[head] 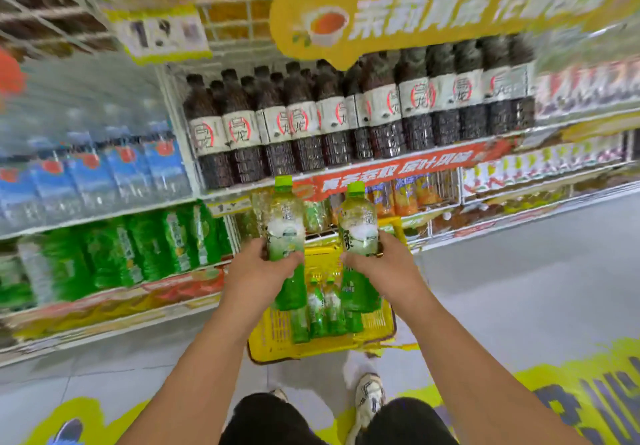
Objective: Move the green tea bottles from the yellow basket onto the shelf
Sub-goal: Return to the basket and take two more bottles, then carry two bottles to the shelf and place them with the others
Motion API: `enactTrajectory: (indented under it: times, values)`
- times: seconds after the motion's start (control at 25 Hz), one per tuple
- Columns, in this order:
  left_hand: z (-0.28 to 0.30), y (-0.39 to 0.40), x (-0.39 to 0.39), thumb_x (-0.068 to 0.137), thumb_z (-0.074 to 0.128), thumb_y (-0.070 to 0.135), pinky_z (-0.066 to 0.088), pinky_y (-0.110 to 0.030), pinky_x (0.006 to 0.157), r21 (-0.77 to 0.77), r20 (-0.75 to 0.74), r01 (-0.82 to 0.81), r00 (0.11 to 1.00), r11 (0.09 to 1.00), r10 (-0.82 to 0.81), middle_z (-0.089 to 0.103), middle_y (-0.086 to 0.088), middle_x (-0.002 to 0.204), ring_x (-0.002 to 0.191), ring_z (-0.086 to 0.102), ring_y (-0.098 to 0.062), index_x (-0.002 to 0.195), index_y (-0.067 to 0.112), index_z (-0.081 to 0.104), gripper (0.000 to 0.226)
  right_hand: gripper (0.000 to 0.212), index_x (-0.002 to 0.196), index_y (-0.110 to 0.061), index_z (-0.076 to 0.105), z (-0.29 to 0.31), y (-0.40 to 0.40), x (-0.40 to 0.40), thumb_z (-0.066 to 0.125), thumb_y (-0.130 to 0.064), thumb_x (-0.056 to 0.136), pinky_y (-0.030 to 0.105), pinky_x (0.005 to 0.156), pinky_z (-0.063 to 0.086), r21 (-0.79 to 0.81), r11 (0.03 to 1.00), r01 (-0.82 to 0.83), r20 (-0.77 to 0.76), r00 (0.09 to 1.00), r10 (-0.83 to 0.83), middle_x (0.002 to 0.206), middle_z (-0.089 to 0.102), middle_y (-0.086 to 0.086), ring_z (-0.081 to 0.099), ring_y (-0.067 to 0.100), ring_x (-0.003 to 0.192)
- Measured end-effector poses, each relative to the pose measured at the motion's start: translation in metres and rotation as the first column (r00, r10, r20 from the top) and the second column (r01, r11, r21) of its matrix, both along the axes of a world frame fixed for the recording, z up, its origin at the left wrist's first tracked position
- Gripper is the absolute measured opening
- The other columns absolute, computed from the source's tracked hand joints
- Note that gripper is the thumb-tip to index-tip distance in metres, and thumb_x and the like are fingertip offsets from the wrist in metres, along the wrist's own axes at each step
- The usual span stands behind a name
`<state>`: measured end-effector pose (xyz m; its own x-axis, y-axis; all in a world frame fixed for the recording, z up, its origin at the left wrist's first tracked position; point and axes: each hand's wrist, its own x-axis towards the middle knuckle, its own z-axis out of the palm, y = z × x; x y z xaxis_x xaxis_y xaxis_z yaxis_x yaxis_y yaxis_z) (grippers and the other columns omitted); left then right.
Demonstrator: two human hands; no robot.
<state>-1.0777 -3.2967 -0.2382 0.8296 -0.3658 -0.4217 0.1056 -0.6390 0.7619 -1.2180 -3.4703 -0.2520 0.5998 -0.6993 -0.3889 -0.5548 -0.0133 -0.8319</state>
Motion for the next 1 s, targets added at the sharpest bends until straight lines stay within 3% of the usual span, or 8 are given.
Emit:
enactTrajectory:
  times: [0.12,0.24,0.32,0.56,0.68,0.84,0.96,1.0]
  values:
    - [0.051,0.006,0.003,0.082,0.082,0.04,0.04,-0.006,0.048,-0.058,0.042,0.03,0.999,0.998,-0.027,0.071,0.009,0.085,0.058,0.058,0.01,0.106,0.022,0.068,0.033,0.055,0.115,-0.03,0.067,0.06,0.002,0.008,0.088,-0.047,0.068,0.034,0.086,0.057,-0.04,0.998,-0.042,0.054,0.998,0.044,0.104,0.075,-0.012,0.071,0.01,0.097]
    - [0.094,0.009,0.008,0.077,0.084,0.042,0.057,-0.023,0.07,-0.172,0.07,0.014,0.998,0.985,-0.002,0.074,0.01,0.095,0.076,0.066,-0.002,0.096,0.029,0.067,0.029,0.064,0.114,-0.027,0.07,0.114,0.009,0.021,0.088,-0.053,0.058,0.04,0.09,0.059,-0.084,0.995,-0.048,0.15,0.987,0.061,0.102,0.077,-0.008,0.073,0.012,0.097]
    - [0.12,0.014,0.013,0.078,0.084,0.043,0.055,-0.022,0.065,-0.235,0.094,0.02,0.996,0.972,0.002,0.073,0.012,0.092,0.078,0.067,-0.003,0.097,0.031,0.067,0.028,0.062,0.113,-0.026,0.07,0.143,0.017,0.025,0.088,-0.051,0.059,0.044,0.091,0.059,-0.087,0.996,-0.036,0.207,0.977,0.053,0.101,0.078,-0.008,0.073,0.013,0.096]
    - [0.181,0.017,0.025,0.077,0.083,0.052,0.053,-0.035,0.096,-0.33,0.149,0.008,0.988,0.944,0.044,0.064,0.005,0.132,0.112,0.064,-0.017,0.14,0.022,0.056,0.075,0.095,0.132,-0.034,0.056,0.191,0.016,0.034,0.086,-0.076,0.051,0.044,0.099,0.055,-0.099,0.992,-0.08,0.263,0.959,0.103,0.133,0.064,-0.013,0.063,0.015,0.117]
    - [0.199,0.011,0.009,0.082,0.082,0.045,0.046,-0.027,0.085,-0.381,0.153,-0.009,0.986,0.925,0.072,0.062,0.009,0.126,0.108,0.06,-0.014,0.14,0.022,0.054,0.068,0.085,0.135,-0.034,0.056,0.21,0.002,0.027,0.086,-0.065,0.062,0.037,0.095,0.054,-0.118,0.98,-0.163,0.325,0.926,0.193,0.132,0.064,-0.012,0.062,0.012,0.116]
    - [0.22,-0.001,-0.023,0.086,0.081,0.034,0.045,-0.013,0.057,-0.445,0.102,-0.106,0.981,0.889,0.167,0.056,0.023,0.089,0.077,0.054,0.006,0.1,0.034,0.054,0.03,0.098,0.151,-0.031,0.043,0.231,-0.019,0.013,0.083,-0.064,0.068,0.041,0.108,0.047,-0.151,0.958,-0.244,0.371,0.884,0.284,0.15,0.05,-0.01,0.051,0.019,0.134]
    - [0.227,-0.003,-0.037,0.073,0.085,0.053,0.059,-0.034,0.088,-0.444,0.109,-0.182,0.961,0.877,0.255,0.068,0.011,0.119,0.102,0.067,-0.011,0.13,0.027,0.062,0.067,0.077,0.148,-0.029,0.042,0.249,-0.033,0.004,0.079,-0.048,0.083,0.013,0.082,0.048,-0.135,0.936,-0.325,0.383,0.854,0.351,0.123,0.053,-0.024,0.056,0.007,0.106]
    - [0.23,-0.002,-0.043,0.069,0.085,0.059,0.056,-0.041,0.097,-0.443,0.129,-0.21,0.947,0.871,0.294,0.066,0.008,0.131,0.112,0.066,-0.016,0.14,0.027,0.057,0.082,0.079,0.148,-0.03,0.042,0.252,-0.036,0.003,0.079,-0.052,0.081,0.014,0.08,0.049,-0.147,0.925,-0.351,0.388,0.84,0.38,0.118,0.052,-0.025,0.054,0.005,0.101]
